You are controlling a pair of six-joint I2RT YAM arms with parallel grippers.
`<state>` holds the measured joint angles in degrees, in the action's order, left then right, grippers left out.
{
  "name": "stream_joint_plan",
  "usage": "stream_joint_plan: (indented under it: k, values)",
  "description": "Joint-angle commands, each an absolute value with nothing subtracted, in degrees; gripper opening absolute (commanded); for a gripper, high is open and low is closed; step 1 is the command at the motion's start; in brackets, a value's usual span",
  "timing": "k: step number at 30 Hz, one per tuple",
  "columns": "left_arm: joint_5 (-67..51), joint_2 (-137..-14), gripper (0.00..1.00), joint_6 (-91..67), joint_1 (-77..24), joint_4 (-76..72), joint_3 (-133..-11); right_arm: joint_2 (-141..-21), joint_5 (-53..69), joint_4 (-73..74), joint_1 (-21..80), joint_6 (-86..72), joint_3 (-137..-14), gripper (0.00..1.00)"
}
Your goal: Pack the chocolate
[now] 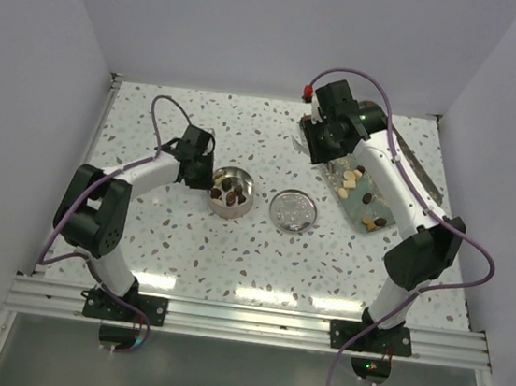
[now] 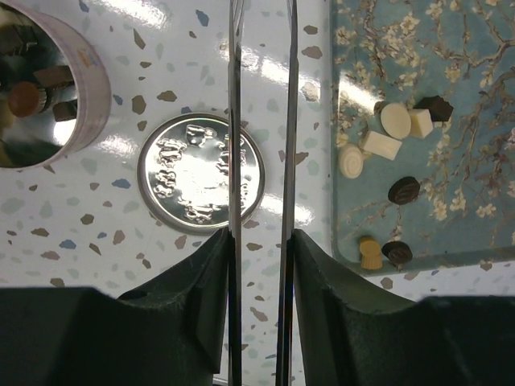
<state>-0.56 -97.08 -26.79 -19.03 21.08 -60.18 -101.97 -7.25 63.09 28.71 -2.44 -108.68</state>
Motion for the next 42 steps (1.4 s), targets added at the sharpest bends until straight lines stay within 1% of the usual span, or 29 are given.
stream_joint_plan:
  k: [1, 3, 5, 6, 7, 9, 10, 12, 13, 15, 16, 19, 22, 23, 26, 31, 37, 42]
  values:
    - [-1.8, -98.3, 0.24, -29.0, -20.9, 18.6, -63.6, -98.0, -8.8, 61.6, 27.5, -2.4, -108.4, 0.38]
    - [-1.8, -98.4, 0.25, -29.3, -21.1, 18.5, -64.0, -97.8, -9.0, 61.6, 27.1, -2.4, -108.4, 0.38]
    - [-1.8, -98.3, 0.33, -29.2, -21.1, 18.6, -64.4, -97.7, -9.1, 61.7, 26.6, -2.5, -108.5, 0.38]
    - [-1.7, -98.0, 0.4, -29.1, -21.2, 18.8, -64.7, -97.8, -9.1, 61.6, 26.5, -2.4, -108.5, 0.38]
    - [-1.9, -97.8, 0.52, -28.7, -21.2, 18.9, -64.9, -97.8, -9.4, 61.8, 25.9, -2.3, -108.5, 0.38]
    - [-2.1, -96.8, 0.66, -27.8, -21.2, 19.2, -65.3, -97.6, -10.0, 62.0, 25.1, -2.0, -108.5, 0.38]
    - [-2.1, -96.4, 0.77, -27.6, -21.2, 19.7, -65.7, -97.5, -10.6, 62.0, 24.5, -2.0, -108.4, 0.38]
    - [-2.1, -94.8, 0.82, -27.0, -21.1, 19.8, -65.8, -97.0, -10.5, 62.0, 22.3, -2.0, -107.9, 0.38]
    - [-2.0, -94.3, 0.91, -27.0, -21.1, 20.3, -66.1, -96.3, -10.5, 61.5, 21.5, -1.9, -107.1, 0.38]
    - [-1.2, -92.6, 0.95, -26.3, -21.0, 21.0, -66.8, -95.9, -10.4, 61.4, 19.0, -1.9, -106.4, 0.38]
    - [-0.8, -92.1, 1.0, -25.8, -21.0, 21.9, -67.8, -95.5, -10.5, 61.3, 18.2, -1.8, -105.6, 0.38]
    - [-0.2, -90.3, 1.0, -24.9, -19.3, 23.8, -69.8, -94.3, -10.3, 60.6, 14.4, -1.5, -103.1, 0.38]
    - [-2.4, -87.7, 1.0, -25.5, -13.9, 23.5, -70.3, -93.4, -10.0, 59.2, 10.6, -1.2, -100.0, 0.38]
    - [-3.1, -86.1, 1.0, -25.6, -10.8, 23.1, -70.3, -93.1, -10.1, 58.9, 9.7, -1.6, -99.3, 0.38]
    - [-1.5, -83.8, 1.0, -24.4, -6.6, 22.2, -71.1, -91.8, -10.1, 58.6, 6.8, -2.6, -96.4, 0.38]
    - [-0.4, -84.7, 1.0, -21.6, -4.8, 23.3, -74.2, -89.0, -9.9, 60.3, 5.7, -4.9, -89.6, 0.39]
    - [-2.5, -85.3, 1.0, -22.7, -4.7, 22.1, -73.4, -84.1, -8.2, 59.0, 5.7, -7.9, -81.0, 0.39]
    - [-2.2, -85.8, 1.0, -22.3, -4.7, 22.5, -73.2, -83.7, -7.9, 58.7, 5.7, -8.2, -78.9, 0.39]
